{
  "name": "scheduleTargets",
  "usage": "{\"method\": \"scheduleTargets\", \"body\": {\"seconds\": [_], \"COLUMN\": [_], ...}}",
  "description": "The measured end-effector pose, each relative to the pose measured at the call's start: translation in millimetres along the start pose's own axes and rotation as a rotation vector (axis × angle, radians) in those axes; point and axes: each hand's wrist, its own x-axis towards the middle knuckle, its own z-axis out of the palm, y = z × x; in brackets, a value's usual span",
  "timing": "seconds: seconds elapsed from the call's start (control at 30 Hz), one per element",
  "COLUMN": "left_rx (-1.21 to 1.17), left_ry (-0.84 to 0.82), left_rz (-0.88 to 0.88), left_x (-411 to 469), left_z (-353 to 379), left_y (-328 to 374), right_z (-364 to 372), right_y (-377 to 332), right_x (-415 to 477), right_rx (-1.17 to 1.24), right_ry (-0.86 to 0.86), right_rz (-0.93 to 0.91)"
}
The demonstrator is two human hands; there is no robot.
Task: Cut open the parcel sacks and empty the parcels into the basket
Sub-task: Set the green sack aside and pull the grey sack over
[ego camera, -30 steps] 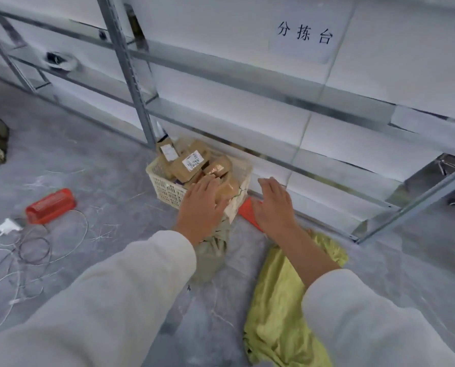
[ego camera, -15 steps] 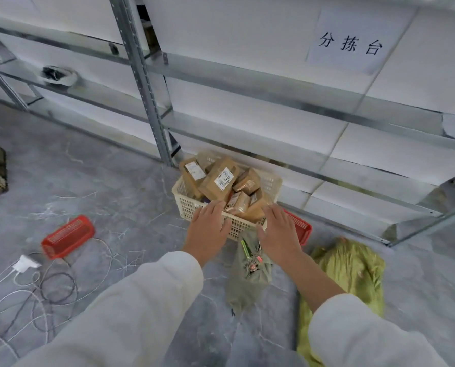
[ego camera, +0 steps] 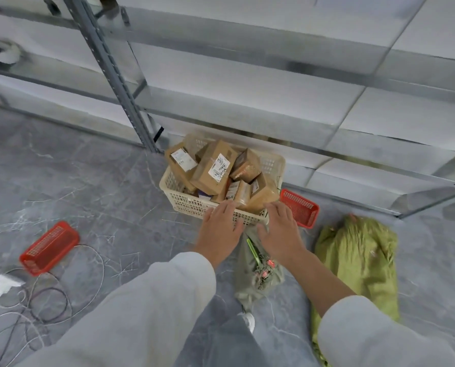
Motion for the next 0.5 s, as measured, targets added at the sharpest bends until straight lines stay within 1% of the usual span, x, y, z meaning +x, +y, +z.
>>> {"method": "scheduleTargets", "body": {"seconds": [0.27, 0.4, 0.5], "left_rx": [0.031, 0.054, 0.068], "left_ry": [-0.088, -0.136, -0.173], "left_rz": [0.029, 0.104, 0.158], "left_x": [68.3, 89.1, 99.2], "left_z": [51.2, 76.6, 94.3], "left_y": [-58.4, -93.7, -119.7], "right_z": [69.7, 117.8, 150.6], "right_y": [36.0, 44.7, 52.1], "right_x": [62.4, 73.9, 82.1], "right_rx": [0.002, 0.047, 0.062], "right_ry": [-0.092, -0.139, -0.226], "right_rz": [0.173, 0.275, 0.335]}}
